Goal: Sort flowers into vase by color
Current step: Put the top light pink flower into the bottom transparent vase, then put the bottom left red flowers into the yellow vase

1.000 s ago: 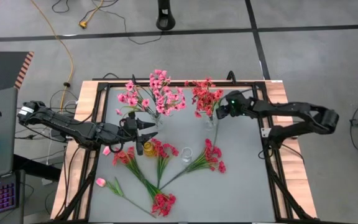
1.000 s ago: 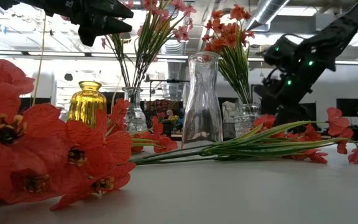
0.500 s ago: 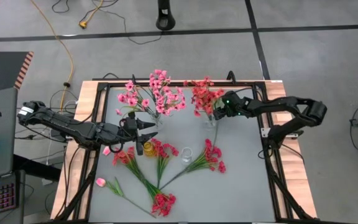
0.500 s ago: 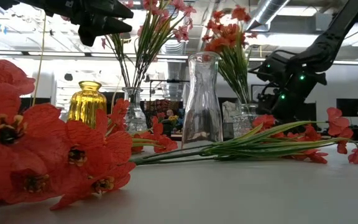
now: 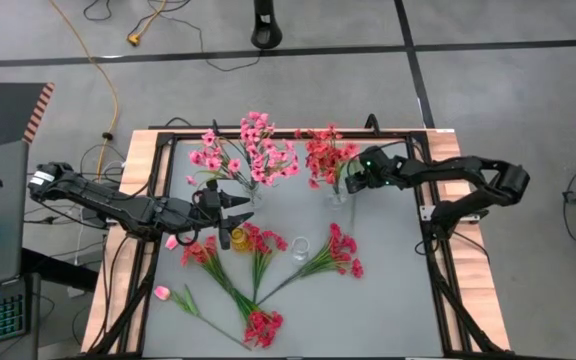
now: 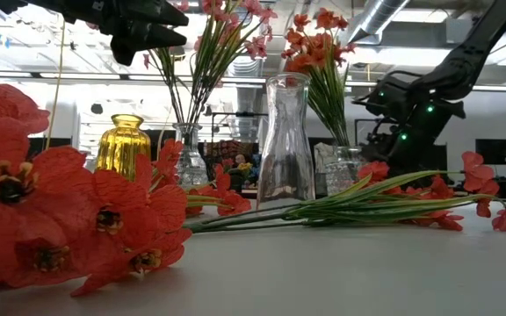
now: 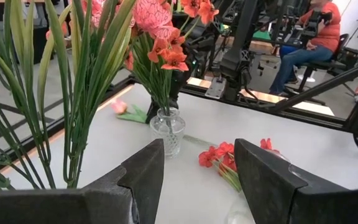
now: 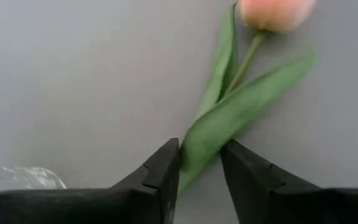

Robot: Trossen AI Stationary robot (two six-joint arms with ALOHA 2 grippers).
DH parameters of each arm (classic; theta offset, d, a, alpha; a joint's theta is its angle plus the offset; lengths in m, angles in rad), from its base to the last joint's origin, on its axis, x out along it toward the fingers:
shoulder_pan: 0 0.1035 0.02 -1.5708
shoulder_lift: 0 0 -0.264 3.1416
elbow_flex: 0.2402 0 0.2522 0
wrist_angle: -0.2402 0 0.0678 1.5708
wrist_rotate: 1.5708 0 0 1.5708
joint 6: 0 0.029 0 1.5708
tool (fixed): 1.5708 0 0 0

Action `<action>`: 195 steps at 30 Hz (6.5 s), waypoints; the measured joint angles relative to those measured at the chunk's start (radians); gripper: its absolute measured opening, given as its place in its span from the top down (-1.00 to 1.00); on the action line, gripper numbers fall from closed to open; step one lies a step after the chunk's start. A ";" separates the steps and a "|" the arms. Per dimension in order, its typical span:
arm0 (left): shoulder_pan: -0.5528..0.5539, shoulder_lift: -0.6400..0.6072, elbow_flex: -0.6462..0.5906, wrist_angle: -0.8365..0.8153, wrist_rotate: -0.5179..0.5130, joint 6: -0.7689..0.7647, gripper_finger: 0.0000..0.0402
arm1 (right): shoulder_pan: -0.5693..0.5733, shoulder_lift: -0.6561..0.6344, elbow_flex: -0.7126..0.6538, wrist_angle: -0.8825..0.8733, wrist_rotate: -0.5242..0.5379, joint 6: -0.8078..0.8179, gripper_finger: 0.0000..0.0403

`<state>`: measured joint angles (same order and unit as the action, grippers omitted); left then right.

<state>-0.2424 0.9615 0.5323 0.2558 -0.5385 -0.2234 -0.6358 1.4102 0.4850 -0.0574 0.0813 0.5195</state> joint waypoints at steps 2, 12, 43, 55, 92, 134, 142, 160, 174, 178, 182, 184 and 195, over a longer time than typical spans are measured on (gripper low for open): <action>0.000 0.000 0.000 -0.003 0.000 0.000 0.09 | -0.011 -0.011 0.000 -0.027 0.006 0.000 0.40; 0.000 0.000 0.000 -0.006 0.000 -0.002 0.09 | -0.052 -0.058 0.000 -0.126 0.017 0.004 0.78; 0.000 0.000 0.000 -0.005 0.000 -0.002 0.09 | 0.059 -0.794 -0.001 -0.226 -0.111 0.004 0.88; 0.000 0.000 0.000 -0.005 0.000 -0.002 0.09 | 0.359 -0.960 0.000 0.128 -0.110 -0.023 0.88; 0.000 0.000 0.000 -0.005 0.008 0.005 0.09 | 0.829 -0.056 0.000 1.610 -0.080 -0.704 0.88; 0.000 0.000 0.000 -0.016 0.009 0.002 0.09 | 0.836 0.147 0.092 1.453 0.059 -0.703 0.52; 0.000 0.000 0.000 -0.015 0.062 -0.014 0.09 | 0.837 0.116 0.092 1.350 0.064 -0.704 0.13; -0.095 0.007 0.292 -0.569 0.143 -0.323 0.09 | 0.839 -0.322 0.091 0.537 0.104 -0.704 -0.09; -0.241 0.176 0.300 -0.649 0.373 -0.546 0.09 | 0.839 -0.459 0.091 0.325 0.104 -0.703 -0.08; -0.251 0.275 0.300 -0.648 0.465 -0.546 0.09 | 0.839 -0.456 0.091 0.327 0.104 -0.703 -0.08; -0.264 0.366 0.300 -0.641 0.546 -0.542 0.09 | 0.839 -0.455 0.091 0.326 0.104 -0.703 -0.08; -0.269 0.408 0.300 -0.624 0.579 -0.537 0.09 | 0.839 -0.455 0.091 0.326 0.104 -0.703 -0.08; -0.280 0.624 0.400 -0.590 0.607 -0.210 0.09 | 0.839 -0.455 0.091 0.323 0.104 -0.703 -0.08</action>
<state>-0.5220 1.5851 0.9323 -0.3344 0.0681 -0.4337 0.2028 0.9550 0.5758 0.2660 0.1848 -0.1833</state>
